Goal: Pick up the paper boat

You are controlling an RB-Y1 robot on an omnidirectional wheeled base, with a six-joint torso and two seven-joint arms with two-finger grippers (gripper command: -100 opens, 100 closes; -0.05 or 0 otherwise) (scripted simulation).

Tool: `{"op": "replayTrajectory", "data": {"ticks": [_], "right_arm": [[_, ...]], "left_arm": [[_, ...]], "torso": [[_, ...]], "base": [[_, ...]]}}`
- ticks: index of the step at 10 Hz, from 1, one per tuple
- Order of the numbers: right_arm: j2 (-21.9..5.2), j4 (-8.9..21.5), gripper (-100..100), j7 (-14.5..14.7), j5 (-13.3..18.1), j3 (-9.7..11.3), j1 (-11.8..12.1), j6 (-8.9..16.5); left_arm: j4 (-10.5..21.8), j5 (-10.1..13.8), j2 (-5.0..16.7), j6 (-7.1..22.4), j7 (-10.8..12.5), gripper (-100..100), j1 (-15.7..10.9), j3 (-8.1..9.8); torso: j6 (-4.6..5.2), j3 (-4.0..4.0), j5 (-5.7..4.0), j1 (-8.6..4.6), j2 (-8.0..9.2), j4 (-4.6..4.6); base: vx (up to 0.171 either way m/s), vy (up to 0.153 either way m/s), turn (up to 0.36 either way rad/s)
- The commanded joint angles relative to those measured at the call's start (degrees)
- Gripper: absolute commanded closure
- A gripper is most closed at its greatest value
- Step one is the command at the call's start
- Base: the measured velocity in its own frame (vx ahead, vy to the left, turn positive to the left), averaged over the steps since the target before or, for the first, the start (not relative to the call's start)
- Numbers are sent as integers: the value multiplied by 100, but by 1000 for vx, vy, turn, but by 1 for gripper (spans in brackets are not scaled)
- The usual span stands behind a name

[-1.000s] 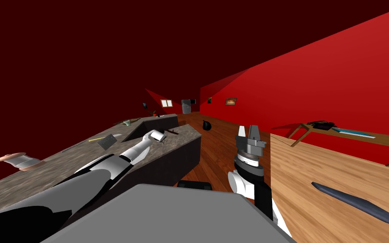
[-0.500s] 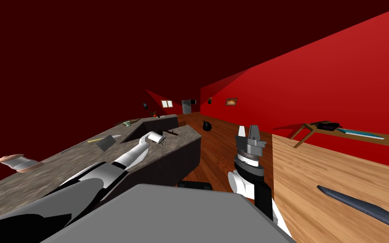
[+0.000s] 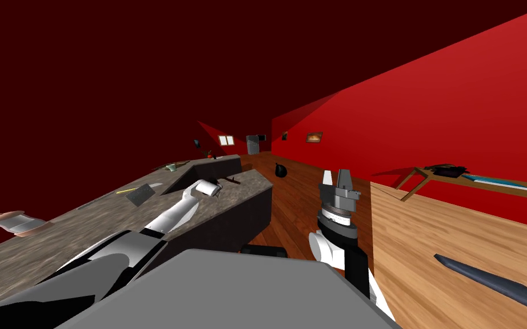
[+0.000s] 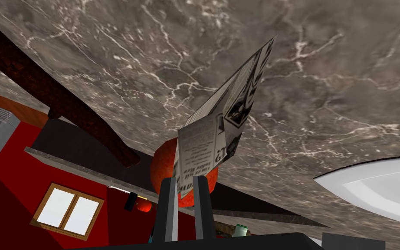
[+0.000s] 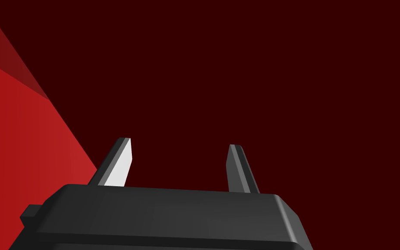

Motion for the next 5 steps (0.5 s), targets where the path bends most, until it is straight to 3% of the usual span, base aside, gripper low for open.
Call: {"op": "replayTrajectory", "data": {"ticks": [1,2,3,5], "right_arm": [[0,0,0,0,0,0,0,0],[0,0,0,0,0,0,0,0],[0,0,0,0,0,0,1,0],[0,0,0,0,0,0,0,0]], "left_arm": [[-261,-3,-3,11,5,100,16,13],[-442,-192,-18,286,-117,100,301,300],[-594,-192,-18,286,-117,100,446,457],[-970,-192,-18,286,-117,100,525,469]], "torso": [[0,0,0,0,0,0],[3,4,-1,-2,5,3],[-10,-3,-2,1,-7,-2],[-3,-4,0,2,-7,-2]], "base": [[-9,4,-6],[58,-14,-12],[71,-17,39],[24,-2,10]]}}
